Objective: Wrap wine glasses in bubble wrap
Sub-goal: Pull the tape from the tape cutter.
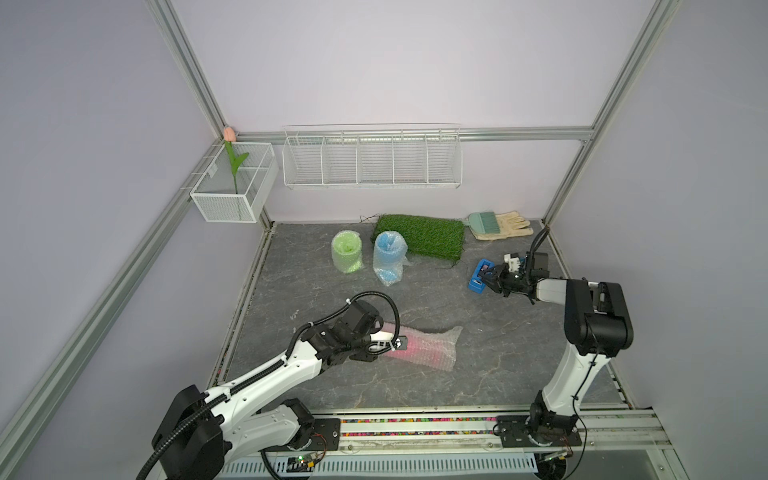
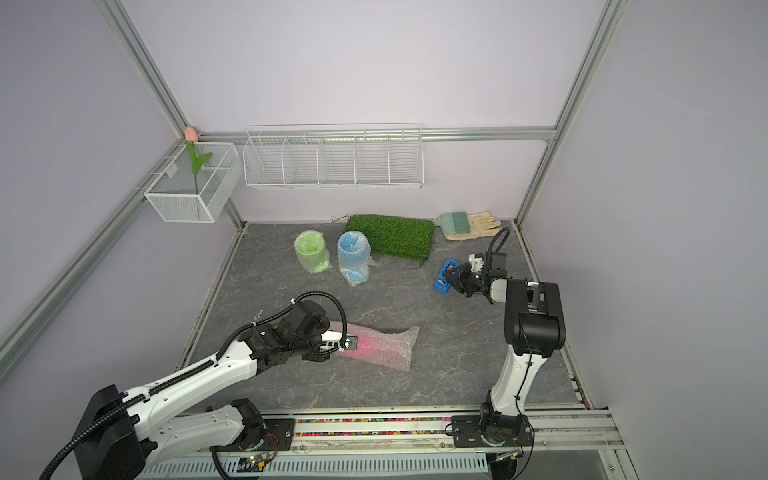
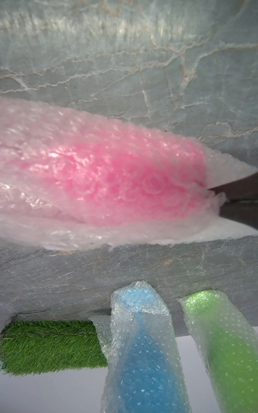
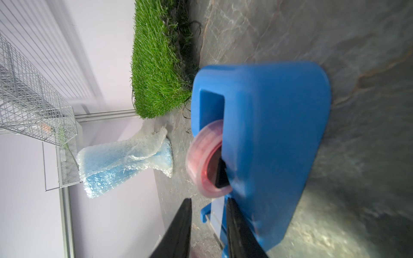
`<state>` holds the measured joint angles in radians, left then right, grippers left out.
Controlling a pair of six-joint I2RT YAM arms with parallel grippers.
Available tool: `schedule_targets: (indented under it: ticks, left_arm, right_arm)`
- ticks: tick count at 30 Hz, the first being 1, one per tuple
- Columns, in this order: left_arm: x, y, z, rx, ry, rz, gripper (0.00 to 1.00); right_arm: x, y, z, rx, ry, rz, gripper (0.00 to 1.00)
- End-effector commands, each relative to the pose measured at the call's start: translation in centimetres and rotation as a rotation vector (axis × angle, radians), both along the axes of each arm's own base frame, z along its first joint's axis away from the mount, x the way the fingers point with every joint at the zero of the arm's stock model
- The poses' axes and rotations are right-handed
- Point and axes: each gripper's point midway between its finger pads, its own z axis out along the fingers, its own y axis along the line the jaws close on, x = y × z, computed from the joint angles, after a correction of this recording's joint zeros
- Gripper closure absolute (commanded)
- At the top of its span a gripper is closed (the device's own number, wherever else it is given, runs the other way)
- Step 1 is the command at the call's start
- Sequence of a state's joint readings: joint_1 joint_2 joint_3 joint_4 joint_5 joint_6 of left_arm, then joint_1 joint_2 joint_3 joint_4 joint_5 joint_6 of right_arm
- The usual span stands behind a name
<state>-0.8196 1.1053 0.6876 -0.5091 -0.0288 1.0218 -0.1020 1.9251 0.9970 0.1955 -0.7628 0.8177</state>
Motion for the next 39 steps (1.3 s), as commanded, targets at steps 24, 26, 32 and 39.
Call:
schedule_targets:
  ticks: [24, 26, 32, 39]
  left_arm:
    - [-0.3, -0.1, -0.6, 0.009, 0.011, -0.019, 0.97]
    - [-0.3, -0.1, -0.5, 0.009, 0.011, -0.018, 0.97]
    - [-0.3, -0.1, -0.5, 0.010, 0.011, -0.022, 0.97]
    - [-0.4, -0.2, -0.3, 0.006, 0.012, -0.024, 0.97]
  right_arm:
    - [0.4, 0.4, 4.7, 0.112, -0.044, -0.068, 0.93]
    - [-0.2, 0.5, 5.8, 0.116, -0.052, -0.072, 0.93]
    - [-3.0, 1.8, 7.7, 0.140, -0.057, -0.068, 0.93]
    - [-7.2, 3.8, 9.2, 0.127, -0.049, -0.044, 0.93]
